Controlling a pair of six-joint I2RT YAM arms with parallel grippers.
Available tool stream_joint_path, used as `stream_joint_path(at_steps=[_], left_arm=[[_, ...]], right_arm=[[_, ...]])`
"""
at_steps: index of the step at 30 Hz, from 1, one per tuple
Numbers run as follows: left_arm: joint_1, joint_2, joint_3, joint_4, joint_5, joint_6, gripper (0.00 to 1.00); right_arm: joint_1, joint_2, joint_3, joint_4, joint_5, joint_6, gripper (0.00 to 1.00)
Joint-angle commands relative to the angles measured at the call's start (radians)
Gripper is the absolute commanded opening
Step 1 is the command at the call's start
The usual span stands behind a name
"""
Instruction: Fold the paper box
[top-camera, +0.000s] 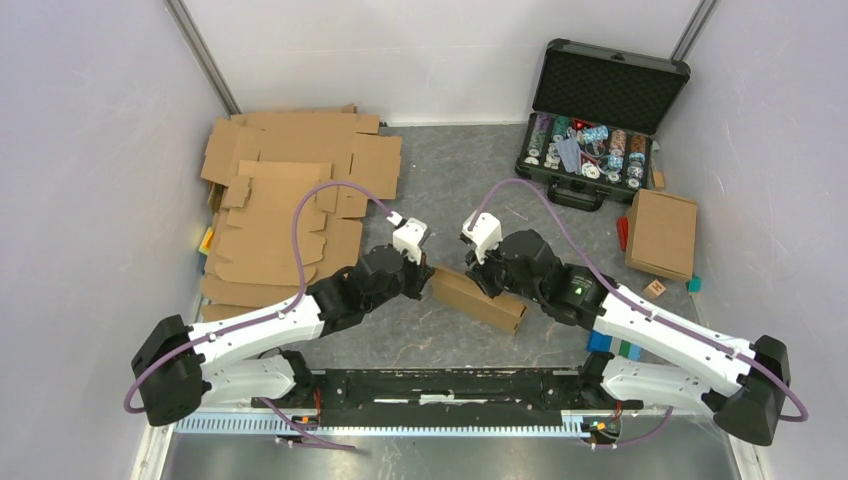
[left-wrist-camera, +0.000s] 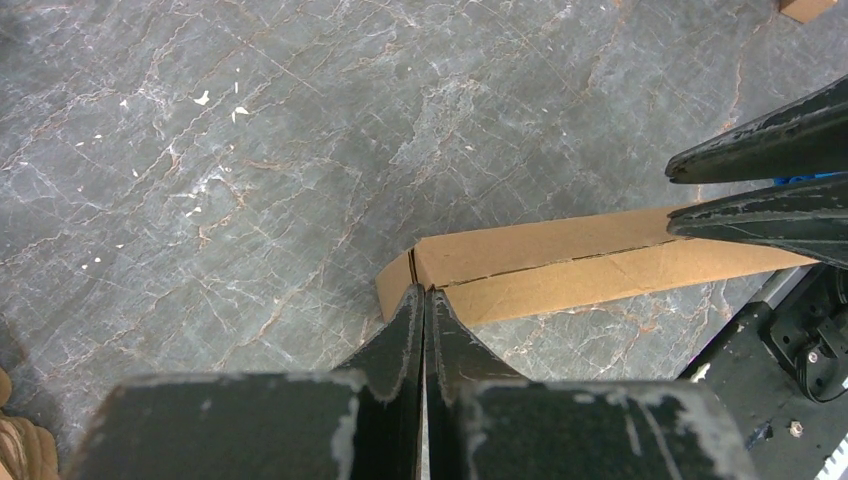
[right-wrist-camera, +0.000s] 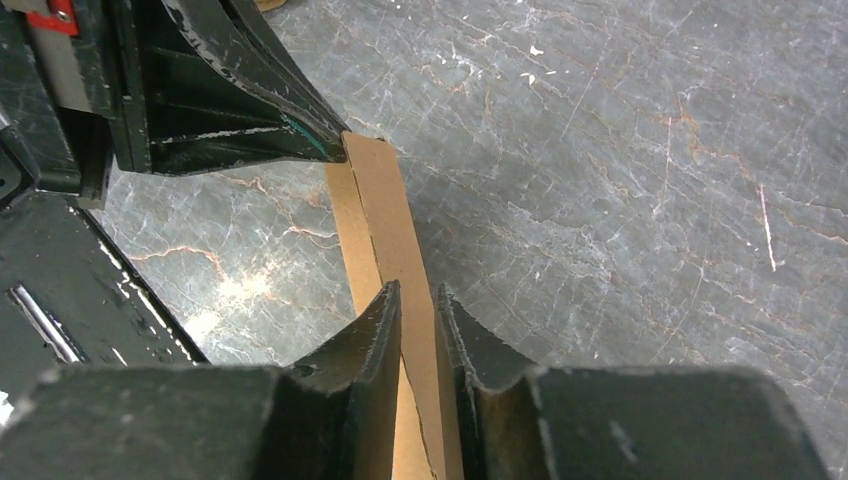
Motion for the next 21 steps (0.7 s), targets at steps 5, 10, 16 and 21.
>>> stream_joint_path(at_steps=[5,10,16,21], left_arm=[[-0.022,0.015,-0.032,-0.063,-0.003,-0.006,0.02],[-0.027,0.016,-0.030,-0.061,-0.006,-0.009,0.02],[-0.033,0.027,-0.024,-0.061,-0.002,-0.010,0.03],[-0.040,0.042,-0.016,-0.057,-0.001,-0.008,0.02]], right_arm=[[-0.002,-0.009,-0.067,0.012,-0.026,0.005,0.17],[-0.002,-0.025,-0.131,0.027,-0.062,0.021,0.13],[-0.003,-0.037,-0.169,0.040,-0.053,0.036,0.11],[-0.003,-0.072,-0.088,0.000,0.019,0.017,0.28]])
